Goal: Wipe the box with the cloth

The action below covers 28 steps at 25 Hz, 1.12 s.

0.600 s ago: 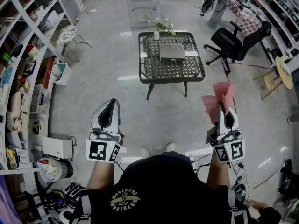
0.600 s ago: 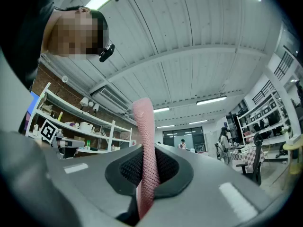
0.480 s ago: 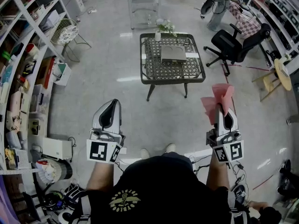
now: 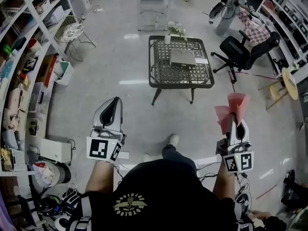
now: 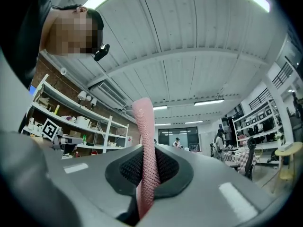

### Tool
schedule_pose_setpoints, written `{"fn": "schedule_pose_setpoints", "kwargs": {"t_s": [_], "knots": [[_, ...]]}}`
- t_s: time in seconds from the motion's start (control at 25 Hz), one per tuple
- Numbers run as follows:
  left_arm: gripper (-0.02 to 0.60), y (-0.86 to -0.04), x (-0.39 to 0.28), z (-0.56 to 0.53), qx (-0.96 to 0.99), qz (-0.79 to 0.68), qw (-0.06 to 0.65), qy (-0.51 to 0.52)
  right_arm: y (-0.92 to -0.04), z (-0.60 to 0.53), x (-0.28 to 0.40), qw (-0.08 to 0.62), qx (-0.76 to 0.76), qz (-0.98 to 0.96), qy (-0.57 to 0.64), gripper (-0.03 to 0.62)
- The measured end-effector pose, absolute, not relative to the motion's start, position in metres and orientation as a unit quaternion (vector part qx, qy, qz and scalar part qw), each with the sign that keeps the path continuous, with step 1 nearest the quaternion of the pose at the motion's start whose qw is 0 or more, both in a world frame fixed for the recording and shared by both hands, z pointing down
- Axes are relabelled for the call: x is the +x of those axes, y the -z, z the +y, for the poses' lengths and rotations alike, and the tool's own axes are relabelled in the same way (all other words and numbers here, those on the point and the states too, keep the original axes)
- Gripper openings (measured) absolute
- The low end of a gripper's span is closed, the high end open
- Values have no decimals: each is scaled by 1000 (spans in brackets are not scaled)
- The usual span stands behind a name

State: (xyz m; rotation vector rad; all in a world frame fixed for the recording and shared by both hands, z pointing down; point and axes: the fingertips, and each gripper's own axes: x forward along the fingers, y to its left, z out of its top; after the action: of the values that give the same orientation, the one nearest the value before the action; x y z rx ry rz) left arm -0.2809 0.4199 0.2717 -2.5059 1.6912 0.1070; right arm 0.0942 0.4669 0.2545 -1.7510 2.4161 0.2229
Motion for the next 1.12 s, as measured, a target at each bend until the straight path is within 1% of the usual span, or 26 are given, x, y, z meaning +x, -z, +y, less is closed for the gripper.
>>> {"fn": "schedule_pose_setpoints", "kwargs": {"t_s": [0.28, 0.56, 0.8, 1.12], "knots": [[0, -273, -277, 384, -819, 567, 79, -23, -266, 433, 98, 55, -581, 808, -79, 17], [0, -286, -267, 345, -821, 566, 70, -11, -279, 391, 106, 43, -580, 811, -71, 17], [0, -295, -230, 290, -828, 557, 60, 0, -294, 339, 136, 35, -583, 810, -48, 17], [0, -310, -174, 216, -837, 544, 49, 12, -295, 265, 171, 47, -580, 812, -41, 17]]}}
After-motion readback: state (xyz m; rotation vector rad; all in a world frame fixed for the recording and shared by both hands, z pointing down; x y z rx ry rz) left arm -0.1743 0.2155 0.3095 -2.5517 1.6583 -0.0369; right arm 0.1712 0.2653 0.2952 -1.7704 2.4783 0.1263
